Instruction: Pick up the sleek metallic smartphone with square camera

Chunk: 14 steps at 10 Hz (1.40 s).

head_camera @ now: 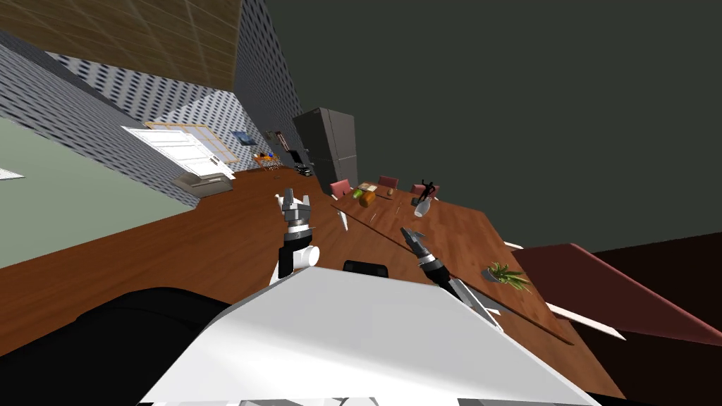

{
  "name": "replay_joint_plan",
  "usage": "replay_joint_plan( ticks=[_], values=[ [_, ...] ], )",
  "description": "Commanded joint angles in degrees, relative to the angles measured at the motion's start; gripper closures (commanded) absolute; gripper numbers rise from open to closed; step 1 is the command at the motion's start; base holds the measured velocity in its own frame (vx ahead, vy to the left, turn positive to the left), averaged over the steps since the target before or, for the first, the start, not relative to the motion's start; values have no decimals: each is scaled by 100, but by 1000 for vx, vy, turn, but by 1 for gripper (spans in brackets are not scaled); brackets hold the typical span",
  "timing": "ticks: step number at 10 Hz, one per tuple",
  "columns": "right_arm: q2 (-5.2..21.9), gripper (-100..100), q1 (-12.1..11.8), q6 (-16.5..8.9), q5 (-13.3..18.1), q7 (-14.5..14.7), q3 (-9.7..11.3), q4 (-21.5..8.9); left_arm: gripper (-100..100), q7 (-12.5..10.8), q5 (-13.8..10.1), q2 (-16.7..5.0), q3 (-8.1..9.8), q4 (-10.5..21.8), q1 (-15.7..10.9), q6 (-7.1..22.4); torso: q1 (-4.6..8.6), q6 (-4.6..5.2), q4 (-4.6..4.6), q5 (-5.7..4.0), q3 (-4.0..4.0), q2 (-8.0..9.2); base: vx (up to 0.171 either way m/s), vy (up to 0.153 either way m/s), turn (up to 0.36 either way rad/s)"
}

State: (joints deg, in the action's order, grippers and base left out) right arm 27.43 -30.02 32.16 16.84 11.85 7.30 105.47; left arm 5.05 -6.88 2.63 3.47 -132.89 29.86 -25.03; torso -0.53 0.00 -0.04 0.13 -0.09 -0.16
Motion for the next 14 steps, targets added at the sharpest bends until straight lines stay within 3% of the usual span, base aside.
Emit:
replay_joint_plan(
  ticks=[1, 2, 6, 8, 9, 12, 14],
  values=[
    [286, -100, -18, 82, 286, 159, 87, -286, 0, 0, 0, 0, 0, 0, 0, 0, 0, 0, 0, 0, 0, 0, 84, 211, 268],
    [323, -100, -18, 82, 286, 159, 87, -396, 0, 0, 0, 0, -1, 0, 0, 0, -21, -2, -1, 4, -3, -5, 59, 189, 83],
    [1031, -100, -73, 335, 861, 411, 145, -1182, 0, 0, 0, 0, 1, -1, 1, 0, -11, 4, -2, 4, -4, -5, 88, 175, 151],
    [1057, -100, -73, 335, 861, 411, 145, -1280, 0, 0, 0, 0, 1, 0, 0, 0, 6, 4, 1, 1, 3, 6, 43, 76, 29],
    [1296, -100, -92, 416, 1069, 493, 155, -1503, 0, 0, 0, -1, 1, 0, 0, 0, 31, 5, 4, -4, 12, 22, 53, 76, 139],
    [1530, -100, -112, 495, 1282, 574, 159, -1889, 0, 0, 0, -1, 1, 0, 0, 0, 15, 1, 2, -2, 4, 7, 71, 96, 105],
    [1937, -100, -152, 645, 1673, 729, 150, -2417, 0, 0, 0, 0, 1, 0, 0, 0, 11, 1, 1, 0, 2, 3, 110, 124, 167]
  ],
)
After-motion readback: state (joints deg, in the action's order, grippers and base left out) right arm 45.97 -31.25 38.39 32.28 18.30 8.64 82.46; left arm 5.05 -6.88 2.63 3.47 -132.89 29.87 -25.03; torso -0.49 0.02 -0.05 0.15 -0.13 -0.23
